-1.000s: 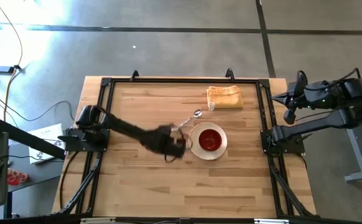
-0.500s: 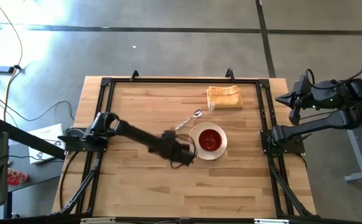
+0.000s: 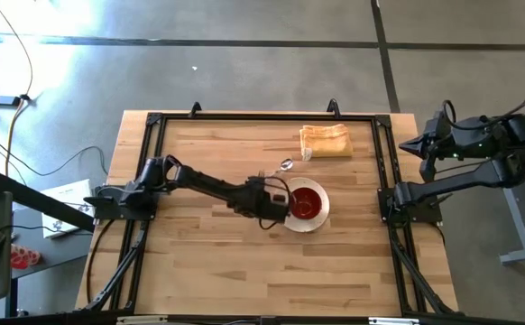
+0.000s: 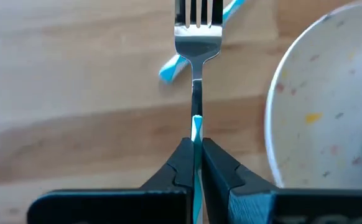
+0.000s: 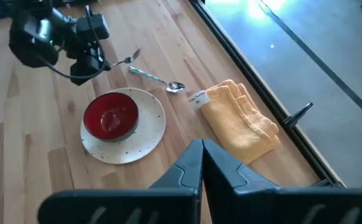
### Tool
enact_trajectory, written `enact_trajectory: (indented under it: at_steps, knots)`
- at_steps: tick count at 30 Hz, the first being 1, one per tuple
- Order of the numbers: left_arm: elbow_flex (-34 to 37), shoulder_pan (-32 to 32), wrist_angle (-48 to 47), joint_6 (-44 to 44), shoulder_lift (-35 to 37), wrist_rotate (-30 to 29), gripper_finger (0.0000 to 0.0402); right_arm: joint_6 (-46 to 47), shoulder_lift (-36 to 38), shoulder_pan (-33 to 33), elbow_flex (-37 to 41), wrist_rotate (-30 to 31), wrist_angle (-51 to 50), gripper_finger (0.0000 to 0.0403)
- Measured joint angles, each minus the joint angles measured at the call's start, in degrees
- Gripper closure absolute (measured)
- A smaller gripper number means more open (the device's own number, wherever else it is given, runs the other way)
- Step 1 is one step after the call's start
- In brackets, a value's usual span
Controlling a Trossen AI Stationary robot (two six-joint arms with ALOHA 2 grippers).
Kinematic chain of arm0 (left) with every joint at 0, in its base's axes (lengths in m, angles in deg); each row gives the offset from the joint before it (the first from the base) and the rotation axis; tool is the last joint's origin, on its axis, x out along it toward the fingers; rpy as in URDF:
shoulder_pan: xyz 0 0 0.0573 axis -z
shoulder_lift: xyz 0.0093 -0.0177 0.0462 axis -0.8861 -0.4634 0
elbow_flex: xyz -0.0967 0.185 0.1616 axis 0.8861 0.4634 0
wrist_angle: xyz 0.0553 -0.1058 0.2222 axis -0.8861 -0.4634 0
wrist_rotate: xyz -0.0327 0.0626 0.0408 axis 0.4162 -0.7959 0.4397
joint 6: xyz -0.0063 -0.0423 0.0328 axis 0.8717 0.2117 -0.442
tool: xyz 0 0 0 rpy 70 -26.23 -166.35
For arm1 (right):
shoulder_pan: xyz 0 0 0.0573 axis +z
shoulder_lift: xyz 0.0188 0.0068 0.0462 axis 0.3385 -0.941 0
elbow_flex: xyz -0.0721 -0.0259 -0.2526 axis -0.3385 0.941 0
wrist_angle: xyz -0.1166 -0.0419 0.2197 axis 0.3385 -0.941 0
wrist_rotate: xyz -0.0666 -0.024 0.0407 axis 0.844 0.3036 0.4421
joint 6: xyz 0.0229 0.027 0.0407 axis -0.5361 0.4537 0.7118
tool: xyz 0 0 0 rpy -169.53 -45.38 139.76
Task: Set table place
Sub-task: Move the fork to the left of the white plate
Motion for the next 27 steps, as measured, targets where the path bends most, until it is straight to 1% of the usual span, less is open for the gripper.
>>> enact_trajectory:
  at_steps: [7, 9, 11, 14, 24, 27]
  knots:
    - [0.7, 3.0, -1.1, 7.2, -1.3, 0.5, 0.0401, -0.5, 0.0, 0.0, 0.0, 0.0, 0.0, 0.0402]
    - [0.4, 3.4, 0.2, 8.2, -2.1, 1.0, 0.0401, -0.8, 0.0, 0.0, 0.0, 0.0, 0.0, 0.0402]
    - [0.8, 3.6, -0.2, 8.5, -2.4, 1.7, 0.0401, -1.2, 0.0, 0.0, 0.0, 0.0, 0.0, 0.0402]
    - [0.5, 3.4, 2.9, 8.4, -3.2, 1.6, 0.0401, -1.4, 0.0, 0.0, 0.0, 0.0, 0.0, 0.0402]
    - [0.6, 3.0, 3.4, 8.2, -3.9, 1.2, 0.0401, -1.5, 0.0, 0.0, 0.0, 0.0, 0.0, 0.0402]
    - [0.6, 3.0, 3.5, 7.3, -3.9, 0.7, 0.0392, -1.5, 0.0, 0.0, 0.0, -0.2, 0.0, 0.0402]
